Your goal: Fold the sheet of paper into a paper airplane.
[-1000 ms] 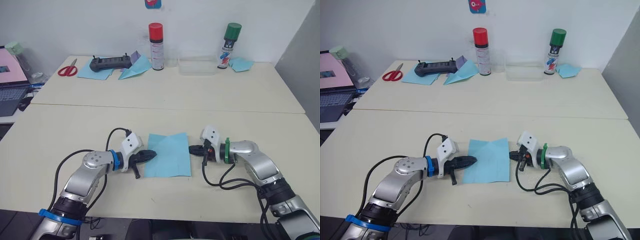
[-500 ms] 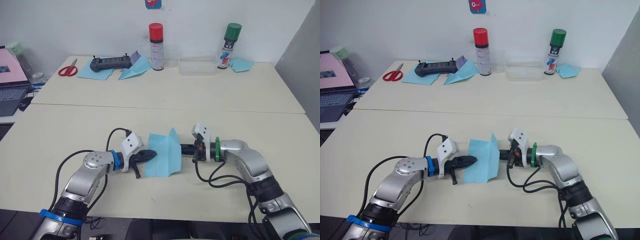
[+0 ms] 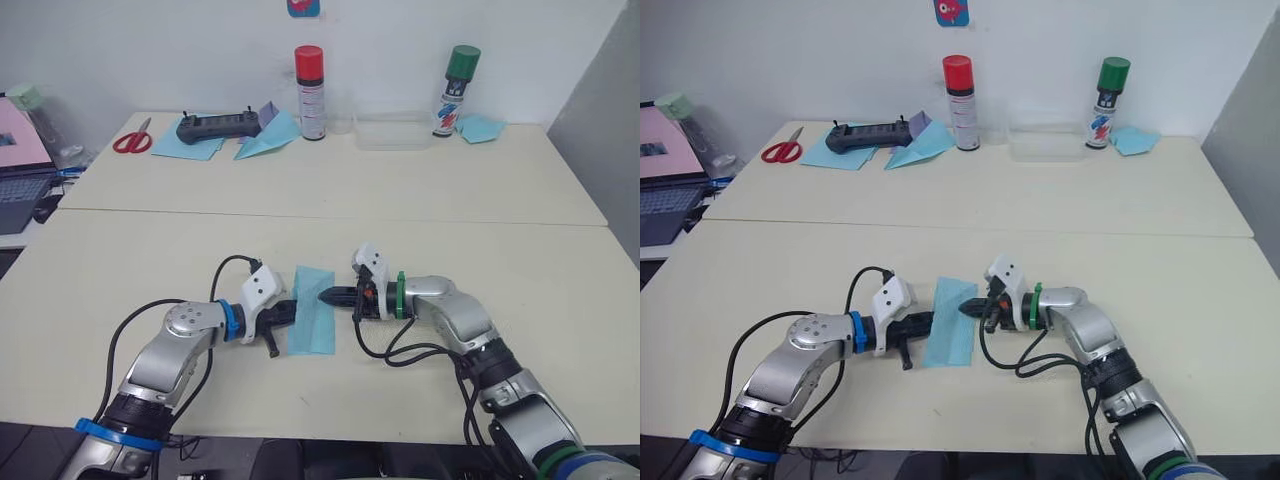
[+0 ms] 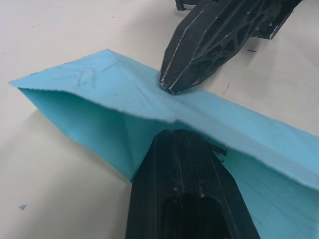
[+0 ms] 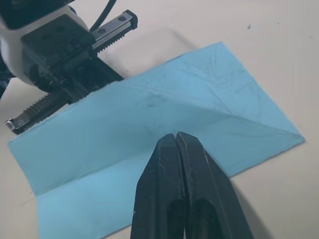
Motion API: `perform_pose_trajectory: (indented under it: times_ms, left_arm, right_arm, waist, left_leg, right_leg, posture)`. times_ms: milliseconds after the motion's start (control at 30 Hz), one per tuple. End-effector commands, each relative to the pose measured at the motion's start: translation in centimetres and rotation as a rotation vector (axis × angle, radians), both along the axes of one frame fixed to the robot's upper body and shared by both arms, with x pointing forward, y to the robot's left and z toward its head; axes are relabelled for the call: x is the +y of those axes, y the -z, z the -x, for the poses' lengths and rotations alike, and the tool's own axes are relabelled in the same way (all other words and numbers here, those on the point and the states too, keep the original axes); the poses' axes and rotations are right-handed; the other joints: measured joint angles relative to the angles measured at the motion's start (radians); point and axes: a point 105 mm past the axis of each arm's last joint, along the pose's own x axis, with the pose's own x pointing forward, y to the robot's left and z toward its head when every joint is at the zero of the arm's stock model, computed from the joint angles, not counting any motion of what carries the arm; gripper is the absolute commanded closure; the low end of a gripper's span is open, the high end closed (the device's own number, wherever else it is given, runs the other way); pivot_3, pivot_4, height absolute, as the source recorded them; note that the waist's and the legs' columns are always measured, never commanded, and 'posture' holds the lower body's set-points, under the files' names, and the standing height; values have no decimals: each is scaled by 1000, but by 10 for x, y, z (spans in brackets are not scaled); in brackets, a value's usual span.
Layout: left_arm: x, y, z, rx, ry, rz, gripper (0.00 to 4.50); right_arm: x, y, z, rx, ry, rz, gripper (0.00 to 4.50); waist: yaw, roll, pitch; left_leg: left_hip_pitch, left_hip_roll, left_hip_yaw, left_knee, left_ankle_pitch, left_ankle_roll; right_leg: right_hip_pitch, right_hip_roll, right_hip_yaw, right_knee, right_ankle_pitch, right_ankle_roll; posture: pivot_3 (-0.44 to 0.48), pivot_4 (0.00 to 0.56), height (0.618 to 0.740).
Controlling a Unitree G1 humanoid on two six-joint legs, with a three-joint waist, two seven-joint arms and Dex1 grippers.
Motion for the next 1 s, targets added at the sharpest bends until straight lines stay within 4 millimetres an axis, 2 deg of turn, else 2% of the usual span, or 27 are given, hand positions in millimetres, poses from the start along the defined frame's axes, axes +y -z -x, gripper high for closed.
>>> perform_pose_trajectory:
  times_ms: [33, 167, 367, 533, 600, 700, 800, 867, 1000]
  left_arm:
    - [14, 19, 5, 62, -37, -76, 4500]
    - [23, 18, 7, 69, -52, -101, 4500]
    - [37, 10, 6, 66, -72, -123, 4500]
    - [53, -15, 7, 61, -90, -116, 4500]
    - [56, -33, 3, 33, -106, -75, 4500]
    - [53, -58, -2, -8, -121, -1, 4500]
    - [38, -71, 0, -26, -74, 49, 4500]
    - [28, -73, 3, -24, -42, 66, 4500]
    - [12, -51, 8, 10, -10, 35, 4500]
  right_arm:
    - [9, -3, -2, -55, -21, 20, 4479]
    - [5, 14, -3, -99, -30, 134, 4479]
    - [1, 20, -6, -106, -23, 163, 4479]
    - [1, 20, -4, -106, -26, 149, 4479]
    - [0, 21, -5, -107, -25, 151, 4479]
    - [0, 21, -6, -109, -20, 150, 4479]
    - [1, 20, -7, -111, -20, 146, 4479]
    - [1, 21, -7, -115, -21, 147, 4479]
    - [1, 22, -6, -124, -15, 149, 4479]
  waist:
    - [-1, 0, 0]
    - [-4, 0, 0]
    - [-16, 0, 0]
    - [-26, 0, 0]
    - [-25, 0, 0]
    - [-24, -1, 0]
    - [-24, -1, 0]
    - [-25, -1, 0]
    - [-25, -1, 0]
  left_leg:
    - [0, 0, 0, 0, 0, 0]
    - [0, 1, 0, -2, 0, 0]
    - [2, 2, 1, -4, 0, 0]
    - [3, 2, 1, -5, 0, 0]
    - [3, 2, 1, -6, 0, 0]
    - [3, 2, 1, -7, 0, 0]
    - [3, 2, 1, -7, 0, 0]
    - [3, 2, 1, -7, 0, 0]
    - [4, 2, 1, -9, 0, 0]
  right_leg:
    - [0, 0, 0, 0, 0, 0]
    - [-1, 0, 0, 0, -1, -1]
    - [0, 1, 0, 0, -1, -2]
    - [-1, 1, 0, 0, -1, -2]
    - [-1, 1, 0, 0, -2, -3]
    - [-1, 1, -1, 0, -2, -3]
    - [-1, 1, 0, -1, -2, -3]
    - [-1, 1, 0, -1, -2, -3]
    - [-1, 1, 0, -1, -2, -3]
  posture:
    - [0, 150, 740]
    - [0, 150, 740]
    - [0, 150, 740]
    - [0, 150, 740]
    - [0, 150, 740]
    - [0, 150, 740]
    - [0, 150, 740]
    - [0, 150, 740]
    - [0, 150, 740]
